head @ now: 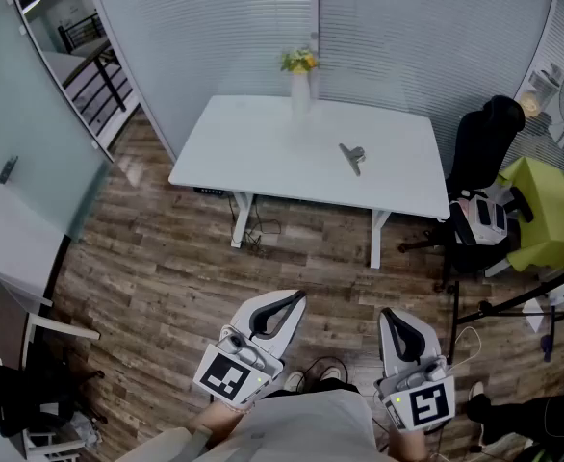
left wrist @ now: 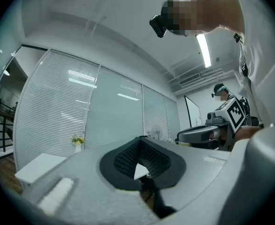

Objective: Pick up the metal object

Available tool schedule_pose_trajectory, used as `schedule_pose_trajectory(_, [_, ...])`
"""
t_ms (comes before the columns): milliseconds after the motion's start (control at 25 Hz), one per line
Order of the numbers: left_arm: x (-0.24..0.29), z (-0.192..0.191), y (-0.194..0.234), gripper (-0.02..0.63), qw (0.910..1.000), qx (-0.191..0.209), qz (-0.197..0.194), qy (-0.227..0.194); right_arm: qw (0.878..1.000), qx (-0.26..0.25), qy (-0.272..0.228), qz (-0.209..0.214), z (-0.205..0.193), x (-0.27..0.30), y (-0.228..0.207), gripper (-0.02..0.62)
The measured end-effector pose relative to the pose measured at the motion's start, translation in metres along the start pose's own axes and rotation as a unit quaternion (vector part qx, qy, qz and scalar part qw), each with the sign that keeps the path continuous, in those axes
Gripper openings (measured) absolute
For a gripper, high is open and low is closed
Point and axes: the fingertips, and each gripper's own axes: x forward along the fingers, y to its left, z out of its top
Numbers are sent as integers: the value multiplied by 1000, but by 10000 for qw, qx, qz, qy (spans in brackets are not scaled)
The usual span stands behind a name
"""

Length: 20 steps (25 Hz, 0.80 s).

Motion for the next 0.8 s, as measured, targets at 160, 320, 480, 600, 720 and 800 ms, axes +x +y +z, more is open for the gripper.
schedule_pose_trajectory(160, [-13,10,-6,2,10000,9,-8,-86,10000,-89,6,4,9,-9,12,5])
schedule_pose_trajectory(320, [-22,16,-10,2,9998,33,-59,-197,9999,-90,-124,-49,17,-15,19,5])
schedule_pose_trajectory(480, [-31,12,-7,2,9999,-30,-69,-152,9998,-60,-166,-106,18,-14,27,5])
schedule_pose_trajectory(600, [-34,9,-2,2,9999,-30,-74,-112,9998,-25,-161,-123,18,-11,30,5])
schedule_pose_trajectory(720, [-32,8,3,2,9999,-55,-76,-93,9999,-21,-126,-84,16,-5,32,5])
schedule_pose_trajectory(800, [-30,6,6,2,9999,-63,-66,-94,9999,-27,-115,-52,13,0,32,5])
